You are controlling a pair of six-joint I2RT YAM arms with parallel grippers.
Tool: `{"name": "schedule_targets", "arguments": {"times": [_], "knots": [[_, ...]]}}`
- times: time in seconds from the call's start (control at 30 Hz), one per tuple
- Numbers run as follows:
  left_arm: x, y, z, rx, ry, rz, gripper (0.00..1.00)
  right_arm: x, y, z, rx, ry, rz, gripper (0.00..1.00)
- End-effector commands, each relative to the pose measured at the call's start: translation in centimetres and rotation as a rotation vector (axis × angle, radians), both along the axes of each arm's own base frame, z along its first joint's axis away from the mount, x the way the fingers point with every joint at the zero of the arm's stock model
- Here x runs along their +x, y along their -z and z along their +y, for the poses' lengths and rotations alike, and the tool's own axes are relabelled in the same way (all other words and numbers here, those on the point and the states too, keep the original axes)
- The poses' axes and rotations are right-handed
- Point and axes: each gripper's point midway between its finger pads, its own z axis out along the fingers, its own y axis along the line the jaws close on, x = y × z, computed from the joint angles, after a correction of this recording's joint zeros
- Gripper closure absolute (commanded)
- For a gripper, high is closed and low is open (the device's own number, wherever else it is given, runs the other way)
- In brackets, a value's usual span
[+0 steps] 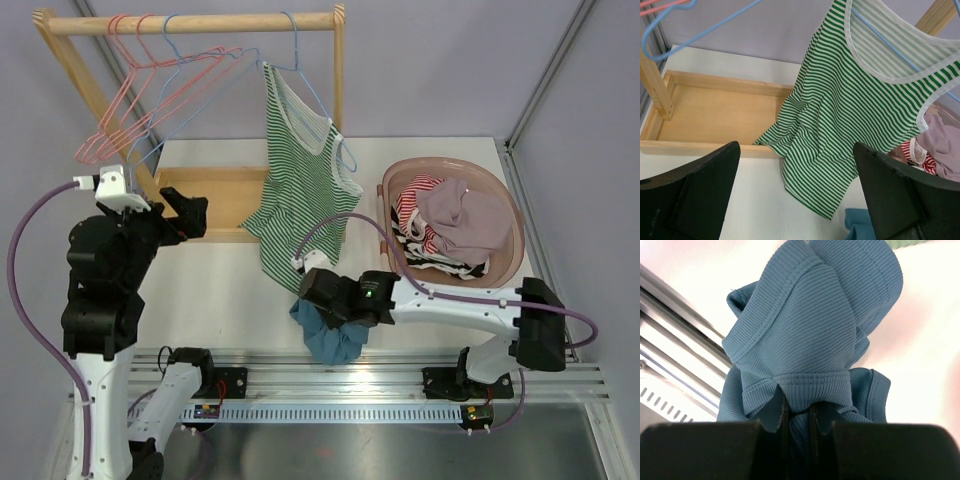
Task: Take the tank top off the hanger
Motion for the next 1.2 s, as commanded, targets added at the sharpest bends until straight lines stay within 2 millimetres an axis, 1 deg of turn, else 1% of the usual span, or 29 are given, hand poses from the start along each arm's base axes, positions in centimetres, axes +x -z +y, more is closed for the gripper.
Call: {"name": "schedule_targets", "arguments": {"times": [0.0,0.03,0.07,0.1,0.13,0.17,0.2,0.23,0.27,0.37,0.4,0.43,0.47,0.5,0.53,0.57,0.6,0.67,0.7,0.73,0.77,0.8,0.83,0.87,0.93,0.97,1.07,1.13,1.17], "knots": [[-0.4,-2.0,0.0,-0.043,-0.008,-0.161,0.01,1.9,-5.4,-2.1,0.012,0.068,-0.145,1.00],[-0.4,-1.0,0.0,-0.036,-0.008,-0.147,0.01,2.2,-6.2,-2.7,0.009,0.089,-0.165,1.00],[-0.3,-0.5,0.0,-0.031,-0.006,-0.135,0.01,3.1,-8.0,-3.5,0.020,0.129,-0.216,1.00],[-0.2,0.2,0.0,-0.023,-0.007,-0.115,0.01,3.3,-8.5,-4.9,-0.014,0.148,-0.230,1.00],[0.1,1.1,0.0,-0.018,-0.009,-0.092,0.01,4.1,-9.9,-5.7,-0.010,0.193,-0.270,1.00],[0.2,1.3,-0.1,-0.018,-0.007,-0.089,0.01,4.8,-11.2,-6.9,0.002,0.233,-0.292,1.00],[0.4,1.6,-0.1,-0.019,-0.009,-0.086,0.01,5.2,-11.7,-8.4,-0.024,0.259,-0.305,1.00],[0.5,1.8,0.0,-0.026,-0.014,-0.083,0.01,6.1,-12.9,-9.5,-0.017,0.304,-0.334,1.00],[0.6,2.0,-0.1,-0.030,-0.013,-0.081,0.01,7.2,-14.1,-11.4,-0.007,0.369,-0.351,1.00],[0.9,2.0,-0.3,-0.044,-0.008,-0.079,0.01,9.2,-16.1,-15.4,-0.011,0.475,-0.392,1.00],[1.0,2.1,-0.4,-0.055,-0.007,-0.073,0.01,10.5,-16.6,-17.2,-0.015,0.544,-0.401,1.00],[1.0,2.0,-0.6,-0.060,0.002,-0.070,0.01,11.0,-17.1,-18.2,-0.020,0.555,-0.418,1.00],[1.1,2.0,-0.7,-0.063,0.009,-0.063,0.01,11.9,-17.6,-19.0,-0.009,0.590,-0.429,1.00],[1.0,1.7,-0.9,-0.073,0.015,-0.068,0.01,13.2,-17.7,-20.8,-0.020,0.657,-0.435,1.00],[0.8,1.3,-1.3,-0.101,0.034,-0.073,0.01,13.9,-17.6,-21.6,-0.033,0.672,-0.433,1.00],[0.7,0.4,-1.7,-0.120,0.051,-0.109,0.01,14.9,-17.8,-22.1,-0.022,0.701,-0.440,1.00],[0.0,-0.4,-2.2,-0.139,0.082,-0.143,0.01,16.0,-17.6,-23.9,-0.035,0.761,-0.438,1.00],[-0.8,-1.5,-3.3,-0.148,0.157,-0.187,0.01,17.8,-16.4,-24.2,-0.034,0.766,-0.408,1.00],[-1.0,-1.9,-3.7,-0.148,0.177,-0.194,0.01,18.7,-16.1,-25.5,-0.050,0.804,-0.403,0.99],[-1.1,-2.0,-3.9,-0.153,0.188,-0.190,0.01,19.3,-15.6,-25.7,-0.050,0.810,-0.391,0.98],[-1.2,-2.0,-4.1,-0.152,0.206,-0.188,0.01,20.2,-14.9,-25.8,-0.057,0.824,-0.383,0.88],[-1.3,-2.0,-4.3,-0.150,0.217,-0.189,0.01,20.6,-14.6,-26.0,-0.064,0.833,-0.378,0.82],[-1.6,-2.1,-4.6,-0.149,0.239,-0.194,0.01,21.1,-14.1,-26.1,-0.075,0.841,-0.372,0.72],[-1.7,-2.3,-4.9,-0.151,0.254,-0.206,0.01,21.3,-14.1,-26.1,-0.072,0.847,-0.375,0.48],[-1.6,-2.6,-5.3,-0.183,0.275,-0.213,0.01,21.6,-14.0,-26.0,-0.075,0.850,-0.375,0.19],[-1.5,-2.6,-5.6,-0.197,0.288,-0.211,0.01,21.6,-14.2,-26.2,-0.077,0.854,-0.378,0.01],[-1.1,-3.5,-6.8,-0.243,0.354,-0.206,0.01,21.3,-15.0,-26.2,-0.061,0.857,-0.387,0.00],[-0.7,-4.2,-7.3,-0.283,0.372,-0.191,0.01,20.7,-16.0,-26.4,-0.030,0.863,-0.401,0.01],[0.0,-4.7,-7.4,-0.290,0.374,-0.182,0.01,20.5,-16.4,-26.3,-0.012,0.862,-0.406,0.00]]}}
